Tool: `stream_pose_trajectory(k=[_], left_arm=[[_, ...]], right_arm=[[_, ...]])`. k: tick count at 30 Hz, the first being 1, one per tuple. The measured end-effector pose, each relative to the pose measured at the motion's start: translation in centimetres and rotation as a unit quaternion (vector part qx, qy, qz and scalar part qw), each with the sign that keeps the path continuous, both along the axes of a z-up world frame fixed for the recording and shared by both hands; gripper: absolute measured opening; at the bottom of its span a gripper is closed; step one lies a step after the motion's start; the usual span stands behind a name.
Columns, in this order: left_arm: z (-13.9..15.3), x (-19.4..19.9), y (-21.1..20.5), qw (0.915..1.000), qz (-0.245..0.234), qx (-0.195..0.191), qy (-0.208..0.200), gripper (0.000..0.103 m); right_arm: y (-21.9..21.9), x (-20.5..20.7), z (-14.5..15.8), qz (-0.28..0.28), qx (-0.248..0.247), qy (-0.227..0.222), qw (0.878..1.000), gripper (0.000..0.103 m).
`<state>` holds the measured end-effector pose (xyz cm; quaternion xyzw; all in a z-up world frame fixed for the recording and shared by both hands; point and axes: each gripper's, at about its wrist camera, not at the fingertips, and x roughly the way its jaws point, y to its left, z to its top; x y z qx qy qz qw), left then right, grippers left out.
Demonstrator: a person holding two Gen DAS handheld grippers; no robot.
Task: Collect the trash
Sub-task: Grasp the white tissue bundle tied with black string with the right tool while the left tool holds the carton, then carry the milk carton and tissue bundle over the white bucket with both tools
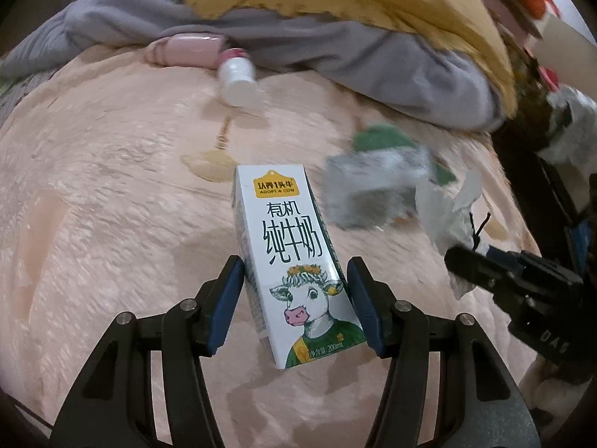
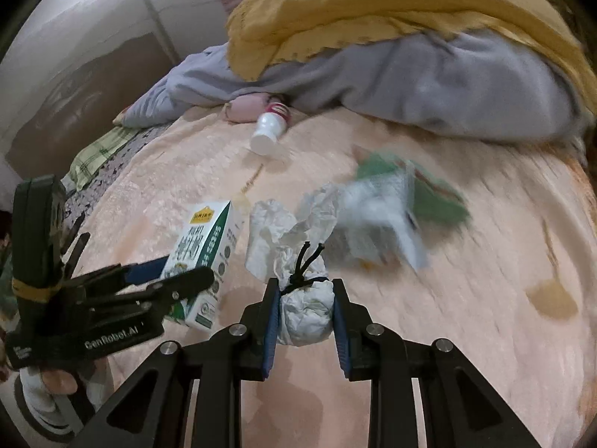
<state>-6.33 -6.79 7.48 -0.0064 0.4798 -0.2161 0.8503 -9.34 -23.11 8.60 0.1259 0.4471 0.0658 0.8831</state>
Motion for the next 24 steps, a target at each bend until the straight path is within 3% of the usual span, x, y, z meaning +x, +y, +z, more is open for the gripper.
stream_pose_trajectory(k=[8,9,10,12,16,19,24], left_arm=[[0.9,-4.5,-3.3,0.9992,-0.038,0.003,-0.009,0.048],[0.9,-4.8,-3.7,0.9991,-0.041,0.004,-0.009,0.045],[0.8,-5.1,-4.1,0.9990,-0.042,0.009,-0.007,0.034],[0.4,-5.2,-4.4,0.9986,-0.051,0.015,0.001,0.033],[-0.8,-5.5,-4.7,0.9981,-0.044,0.042,0.008,0.037],[-1.9,-4.9,-4.1,0.9988,-0.031,0.017,0.033,0.056],[-3.6,-4.3,-4.7,0.9982,-0.033,0.023,0.046,0.057]], right_arm=[[-3.2,-6.9,0.1,-0.047,0.013,0.003,0.999,0.025],[-3.5,-7.6,0.0,-0.052,0.015,0.004,0.999,0.025],[-3.7,-8.0,-0.1,-0.054,0.017,0.007,0.998,0.025],[-4.1,-8.9,-0.3,-0.057,0.020,0.010,0.998,0.025],[-4.9,-9.9,-0.3,-0.064,0.029,0.008,0.997,0.025],[-5.3,-10.4,-0.5,-0.067,0.037,0.009,0.997,0.025],[-5.4,-10.9,-0.8,-0.065,0.034,0.014,0.997,0.025]])
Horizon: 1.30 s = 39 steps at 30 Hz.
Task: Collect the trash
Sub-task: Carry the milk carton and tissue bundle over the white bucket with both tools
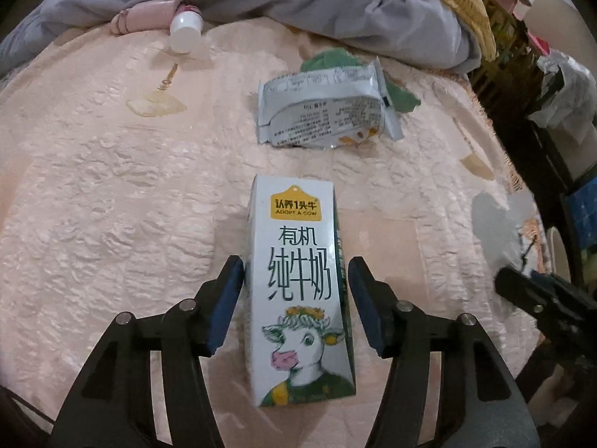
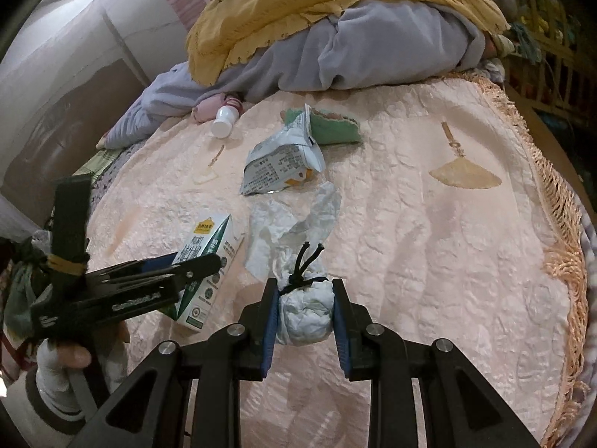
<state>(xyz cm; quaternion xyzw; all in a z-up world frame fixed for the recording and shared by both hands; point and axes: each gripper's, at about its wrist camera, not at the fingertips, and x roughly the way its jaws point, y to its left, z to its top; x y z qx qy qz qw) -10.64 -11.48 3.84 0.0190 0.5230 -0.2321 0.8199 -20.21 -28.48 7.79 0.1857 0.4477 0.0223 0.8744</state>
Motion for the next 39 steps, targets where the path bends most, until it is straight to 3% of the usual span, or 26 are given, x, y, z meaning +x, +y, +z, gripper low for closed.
stream_pose_trajectory(k=[3,10,22,30,39], left_arm=[[-0.3,-0.2,-0.4,1.0000,-0.001,0.007,-0.004,0.054],[2.5,-1.7,-2.3,0.9989,-0.033,-0.012,-0.032,0.054],[6.5,-5.5,-10.3,0.9904,-0.120,-0.028,-0.062,0.054],[8.0,-8.4,-16.7,0.9786,-0.188,-0.030,-0.079,0.054],[8.6,-11.7,-23.9,0.9621,-0.257,-0.028,-0.086,0.054]], right_arm=[[-0.2,-0.3,0.0,-0.004,0.000,0.000,1.000,0.025],[-2.1,-2.3,1.3,-0.029,0.000,-0.014,0.999,0.025],[-7.0,-6.9,3.2,-0.094,-0.008,-0.028,0.995,0.025],[-12.0,-11.1,4.3,-0.164,-0.014,-0.037,0.986,0.025],[-18.1,-17.2,4.2,-0.255,-0.007,-0.035,0.966,0.025]])
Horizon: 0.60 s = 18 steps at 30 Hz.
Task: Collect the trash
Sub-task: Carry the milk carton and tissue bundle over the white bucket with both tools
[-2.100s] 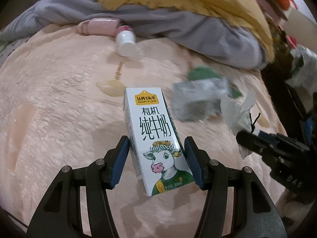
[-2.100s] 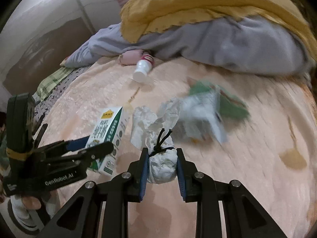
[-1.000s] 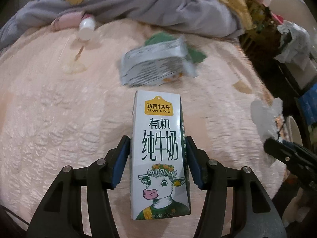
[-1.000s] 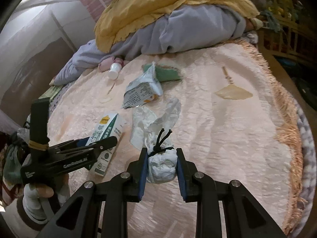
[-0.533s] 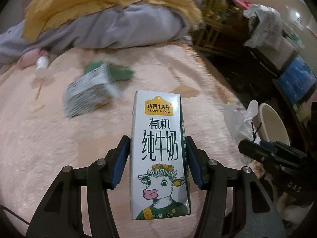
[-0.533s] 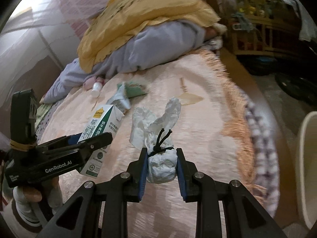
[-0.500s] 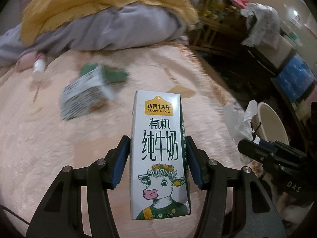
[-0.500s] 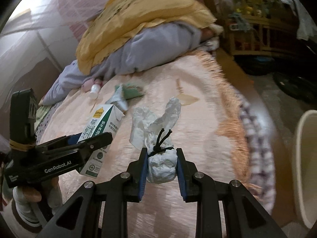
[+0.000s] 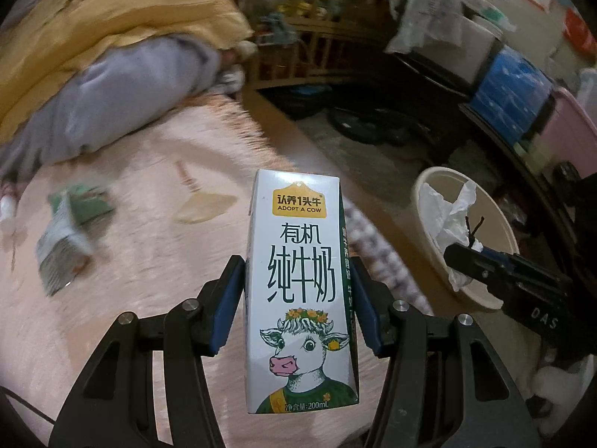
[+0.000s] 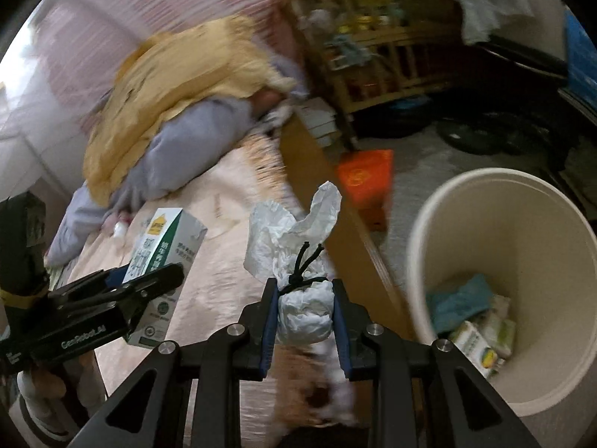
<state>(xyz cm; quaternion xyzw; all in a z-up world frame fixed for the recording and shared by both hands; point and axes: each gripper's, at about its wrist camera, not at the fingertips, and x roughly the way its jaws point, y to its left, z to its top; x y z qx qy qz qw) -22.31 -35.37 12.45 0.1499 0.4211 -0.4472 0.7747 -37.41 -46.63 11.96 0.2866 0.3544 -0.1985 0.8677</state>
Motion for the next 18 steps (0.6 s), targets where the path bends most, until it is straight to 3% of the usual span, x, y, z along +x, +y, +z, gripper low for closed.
stream_pose_trajectory(k=[10,18], left_arm=[[-0.2,-2.9,-6.0,0.9981,-0.059,0.001,0.016,0.054],[-0.6,-4.4,-10.6,0.9926,-0.097,-0.015,0.072,0.054]], right_arm=[[-5.0,-5.1,-0.7,-0.074,0.009,0.005,0.997,0.025],[-8.1,-8.1,-2.4,-0.123,0.024,0.019,0.992,0.025]])
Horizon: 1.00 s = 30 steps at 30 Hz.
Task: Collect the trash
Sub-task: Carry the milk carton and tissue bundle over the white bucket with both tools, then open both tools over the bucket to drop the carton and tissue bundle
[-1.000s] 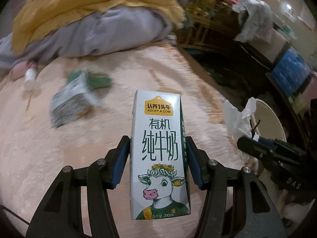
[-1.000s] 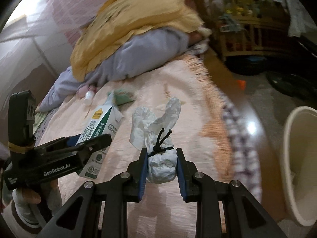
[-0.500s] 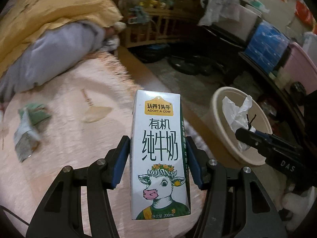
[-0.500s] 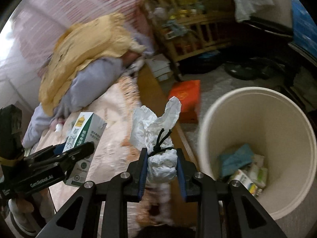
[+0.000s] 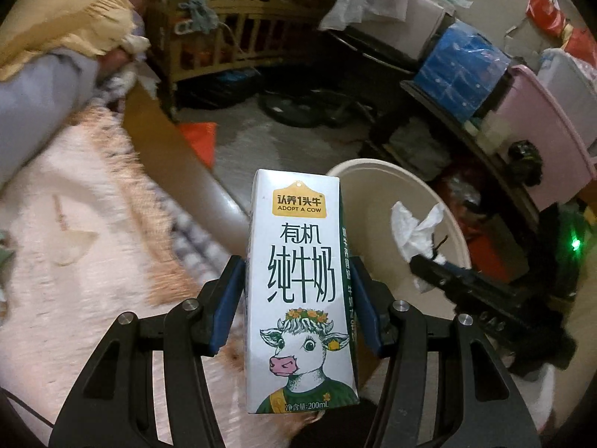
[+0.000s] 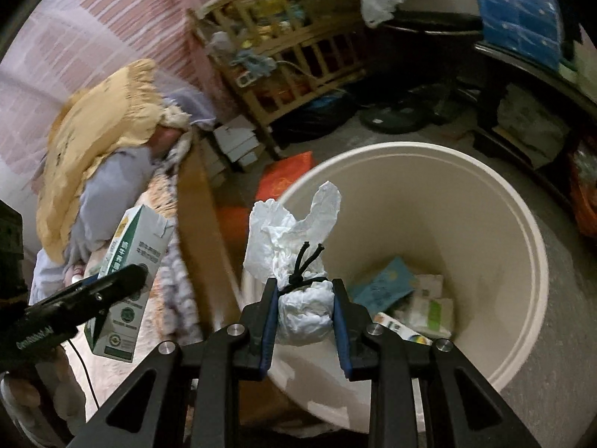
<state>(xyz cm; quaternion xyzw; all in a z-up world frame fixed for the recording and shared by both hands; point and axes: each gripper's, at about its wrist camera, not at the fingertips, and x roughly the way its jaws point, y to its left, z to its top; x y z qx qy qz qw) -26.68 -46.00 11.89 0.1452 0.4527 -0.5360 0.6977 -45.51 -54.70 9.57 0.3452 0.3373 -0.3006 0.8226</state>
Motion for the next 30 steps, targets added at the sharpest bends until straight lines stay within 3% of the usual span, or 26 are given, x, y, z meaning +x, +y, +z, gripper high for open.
stream_pose_trajectory(k=[14,18,20,25,30], left_arm=[[-0.9,-2.0,-4.7,0.9973,-0.037,-0.024,0.059,0.055],[-0.9,-2.0,-4.6,0.9954,-0.043,-0.042,0.075,0.058],[-0.8,-1.8,-4.5,0.9945,-0.045,-0.047,0.082,0.064],[-0.5,-1.4,-3.6,0.9948,-0.041,-0.048,0.081,0.065],[-0.3,-0.4,-1.3,0.9987,-0.011,-0.033,0.036,0.065]], right_arm=[[-2.9,-3.1,-1.7,-0.046,0.014,0.010,0.999,0.027],[-3.4,-3.9,-1.8,-0.070,0.019,0.010,0.997,0.051],[-3.4,-4.1,-1.7,-0.077,0.020,0.009,0.997,0.058],[-3.2,-3.9,-1.4,-0.073,0.017,0.009,0.997,0.061],[-2.1,-2.7,-1.4,-0.050,0.017,0.009,0.999,0.061]])
